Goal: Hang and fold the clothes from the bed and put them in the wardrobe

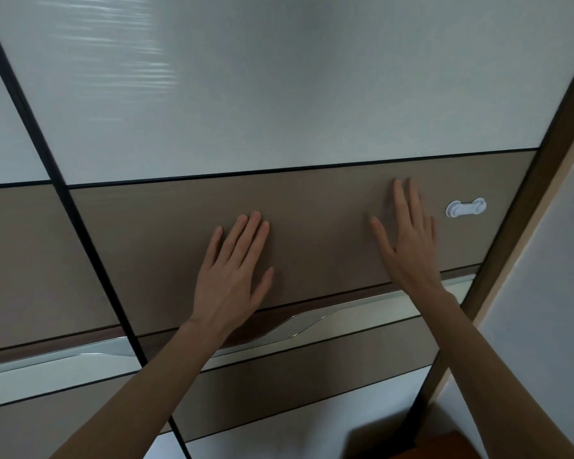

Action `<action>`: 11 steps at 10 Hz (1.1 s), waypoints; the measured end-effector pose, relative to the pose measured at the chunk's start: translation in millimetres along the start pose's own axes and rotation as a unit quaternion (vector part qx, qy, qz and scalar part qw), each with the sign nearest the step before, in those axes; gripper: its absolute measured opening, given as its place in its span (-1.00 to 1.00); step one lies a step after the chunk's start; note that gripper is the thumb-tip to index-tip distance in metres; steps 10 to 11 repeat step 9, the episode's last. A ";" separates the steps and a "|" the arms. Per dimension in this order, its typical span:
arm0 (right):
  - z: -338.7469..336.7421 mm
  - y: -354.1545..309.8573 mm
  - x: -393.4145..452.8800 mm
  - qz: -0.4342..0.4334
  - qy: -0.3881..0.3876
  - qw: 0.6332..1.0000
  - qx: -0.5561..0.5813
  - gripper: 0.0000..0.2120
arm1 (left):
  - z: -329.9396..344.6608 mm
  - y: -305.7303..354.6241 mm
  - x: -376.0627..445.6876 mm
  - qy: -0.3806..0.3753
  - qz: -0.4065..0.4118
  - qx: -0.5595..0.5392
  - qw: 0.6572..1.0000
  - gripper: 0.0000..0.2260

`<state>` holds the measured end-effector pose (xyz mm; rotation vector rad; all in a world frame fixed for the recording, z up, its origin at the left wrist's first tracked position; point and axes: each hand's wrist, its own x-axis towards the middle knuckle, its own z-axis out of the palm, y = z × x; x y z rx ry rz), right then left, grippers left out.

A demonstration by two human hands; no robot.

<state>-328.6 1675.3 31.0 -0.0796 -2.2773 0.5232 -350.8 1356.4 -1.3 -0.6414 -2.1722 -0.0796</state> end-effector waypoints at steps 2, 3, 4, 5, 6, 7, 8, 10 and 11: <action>-17.8 -32.0 -42.3 -0.006 -0.007 0.999 -0.053 -0.33 | -8.9 2.6 -2.8 -0.002 0.015 -0.092 0.996 -0.39; -27.7 -53.6 -64.7 -0.008 0.019 0.997 -0.076 -0.33 | -18.1 -1.6 -7.9 0.014 0.024 -0.176 0.984 -0.45; -42.0 -80.2 -89.6 -0.023 0.030 0.995 -0.097 -0.33 | -28.6 -7.7 -16.8 0.044 0.031 -0.236 0.970 -0.48; -57.6 -105.8 -116.9 -0.024 0.023 0.989 -0.141 -0.32 | -41.6 -11.9 -29.2 0.064 0.039 -0.273 0.959 -0.48; -67.2 -125.5 -147.2 0.000 -0.005 0.984 -0.178 -0.29 | -55.2 -14.7 -46.9 0.060 0.063 -0.305 0.948 -0.49; -79.4 -146.7 -178.3 0.034 -0.019 0.982 -0.184 -0.29 | -68.0 -18.0 -64.1 0.031 0.069 -0.347 0.935 -0.49; -98.5 -164.4 -207.9 0.058 -0.023 0.975 -0.215 -0.29 | -80.0 -18.6 -81.4 0.010 0.071 -0.372 0.925 -0.50; -115.0 -182.6 -230.8 0.093 -0.044 0.967 -0.234 -0.26 | -95.4 -17.4 -95.2 -0.020 0.061 -0.379 0.923 -0.49; -115.0 -182.6 -230.8 0.093 -0.044 0.967 -0.234 -0.26 | -95.4 -17.4 -95.2 -0.020 0.061 -0.379 0.923 -0.49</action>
